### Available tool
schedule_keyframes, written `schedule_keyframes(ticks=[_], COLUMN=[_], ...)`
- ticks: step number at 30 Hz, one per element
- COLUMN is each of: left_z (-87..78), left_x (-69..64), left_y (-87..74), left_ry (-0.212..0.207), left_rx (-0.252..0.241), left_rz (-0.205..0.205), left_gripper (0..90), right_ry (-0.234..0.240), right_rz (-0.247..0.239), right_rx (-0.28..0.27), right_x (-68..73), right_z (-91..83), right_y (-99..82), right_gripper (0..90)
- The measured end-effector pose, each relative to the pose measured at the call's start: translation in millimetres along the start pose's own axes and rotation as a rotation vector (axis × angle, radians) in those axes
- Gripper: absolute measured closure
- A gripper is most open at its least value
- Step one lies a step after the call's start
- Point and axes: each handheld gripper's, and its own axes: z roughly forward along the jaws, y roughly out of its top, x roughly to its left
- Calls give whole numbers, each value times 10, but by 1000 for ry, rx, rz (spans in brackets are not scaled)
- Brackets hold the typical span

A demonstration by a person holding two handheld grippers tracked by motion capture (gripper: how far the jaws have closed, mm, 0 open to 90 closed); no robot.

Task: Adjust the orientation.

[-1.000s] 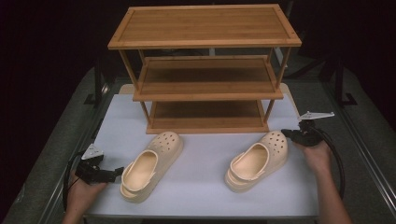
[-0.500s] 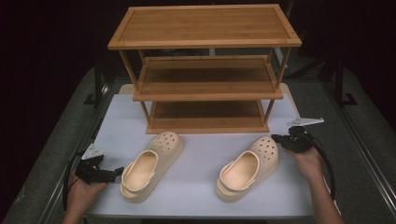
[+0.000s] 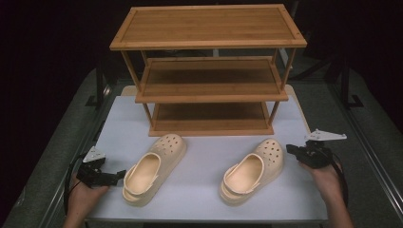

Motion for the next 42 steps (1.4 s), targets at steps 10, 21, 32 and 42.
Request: schedule_keyframes(ticks=[10, 21, 32, 42], left_z=[0, 0, 0, 0], left_x=[-1, 1, 1, 0], left_y=[-1, 1, 1, -1], left_ry=[0, 0, 0, 0], left_rx=[0, 1, 1, 0], left_rz=[1, 1, 1, 1], left_gripper=[0, 0, 0, 0], right_ry=[53, 83, 84, 105], right_rz=[40, -9, -39, -75], right_rx=[9, 41, 43, 59], right_x=[162, 159, 169, 207], right_z=[-185, 25, 81, 241], right_y=[-428, -427, -336, -180], right_gripper=[896, 895, 896, 895])
